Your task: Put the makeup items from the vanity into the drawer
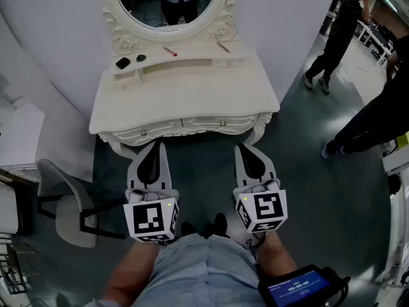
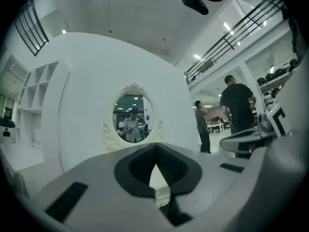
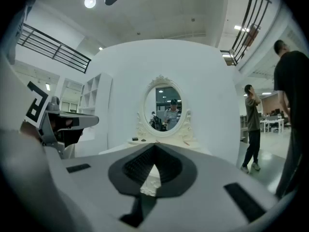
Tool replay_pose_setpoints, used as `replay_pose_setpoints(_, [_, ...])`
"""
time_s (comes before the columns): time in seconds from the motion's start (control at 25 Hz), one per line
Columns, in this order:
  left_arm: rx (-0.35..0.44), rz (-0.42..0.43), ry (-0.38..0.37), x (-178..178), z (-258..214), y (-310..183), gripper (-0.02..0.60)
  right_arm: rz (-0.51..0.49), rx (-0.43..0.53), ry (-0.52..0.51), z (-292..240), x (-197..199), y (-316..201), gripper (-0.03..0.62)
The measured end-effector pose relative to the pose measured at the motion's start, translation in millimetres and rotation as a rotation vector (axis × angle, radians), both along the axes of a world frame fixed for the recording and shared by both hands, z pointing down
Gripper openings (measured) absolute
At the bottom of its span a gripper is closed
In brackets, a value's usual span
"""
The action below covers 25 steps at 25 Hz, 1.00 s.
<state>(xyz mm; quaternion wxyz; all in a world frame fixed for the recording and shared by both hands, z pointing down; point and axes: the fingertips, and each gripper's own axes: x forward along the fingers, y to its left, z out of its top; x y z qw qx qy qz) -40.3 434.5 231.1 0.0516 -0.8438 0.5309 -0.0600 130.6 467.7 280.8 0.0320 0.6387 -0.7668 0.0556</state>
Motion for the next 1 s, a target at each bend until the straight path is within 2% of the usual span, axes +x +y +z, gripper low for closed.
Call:
replay_pose_setpoints(0.28, [-0.010, -0.006, -0.001, 21, 2, -1, -0.002, -0.015, -0.011, -0.009, 4, 19, -3, 0.000])
replay_pose_setpoints(0.52, [-0.022, -0.028, -0.002, 39, 7, -4, -0.002, -0.004, 0.004, -0.059, 7, 44, -11, 0.000])
replay_pose_setpoints(1.0, [-0.039, -0.046, -0.009, 83, 22, -29, -0.002, -0.060, -0.032, -0.055, 25, 79, -43, 0.000])
